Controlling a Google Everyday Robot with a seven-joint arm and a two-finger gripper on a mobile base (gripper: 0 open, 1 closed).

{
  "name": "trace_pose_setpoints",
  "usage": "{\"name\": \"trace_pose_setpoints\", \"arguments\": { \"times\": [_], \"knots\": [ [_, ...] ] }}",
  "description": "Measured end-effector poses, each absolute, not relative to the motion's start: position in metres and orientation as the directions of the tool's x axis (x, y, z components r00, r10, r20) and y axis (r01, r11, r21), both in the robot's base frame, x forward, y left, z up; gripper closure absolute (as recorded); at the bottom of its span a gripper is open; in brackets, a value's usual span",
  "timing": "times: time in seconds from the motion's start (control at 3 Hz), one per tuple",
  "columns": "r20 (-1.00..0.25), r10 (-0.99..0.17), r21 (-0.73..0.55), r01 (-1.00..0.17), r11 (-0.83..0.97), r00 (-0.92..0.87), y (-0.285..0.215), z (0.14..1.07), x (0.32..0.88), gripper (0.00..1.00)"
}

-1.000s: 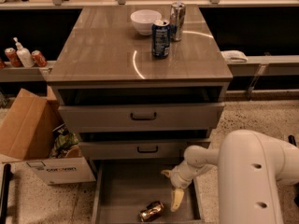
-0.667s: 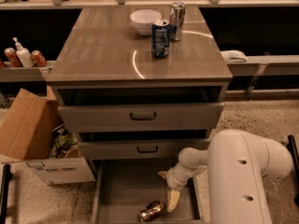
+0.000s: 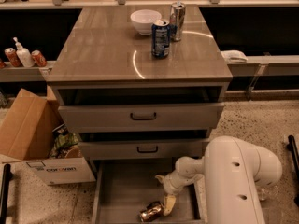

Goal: Pick orange can from bottom drawer and place on counter

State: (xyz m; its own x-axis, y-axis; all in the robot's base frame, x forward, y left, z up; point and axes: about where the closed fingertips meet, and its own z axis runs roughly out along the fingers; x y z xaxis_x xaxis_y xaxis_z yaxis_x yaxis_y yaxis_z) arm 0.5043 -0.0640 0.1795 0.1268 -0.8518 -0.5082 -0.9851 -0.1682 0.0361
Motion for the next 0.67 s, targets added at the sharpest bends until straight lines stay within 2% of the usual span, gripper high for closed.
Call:
{"name": "trace_pose_setpoints", "arguments": {
  "times": [0.33,0.67],
  "knots": [
    [-0.493,-0.857,-0.022,-0.986,-0.162,0.152,-0.0513,0.1684,0.5022,0.00],
    [-0.492,-0.857,-0.026,-0.987,-0.160,0.152,-0.0512,0.1682,0.5034,0.00]
  ]
}}
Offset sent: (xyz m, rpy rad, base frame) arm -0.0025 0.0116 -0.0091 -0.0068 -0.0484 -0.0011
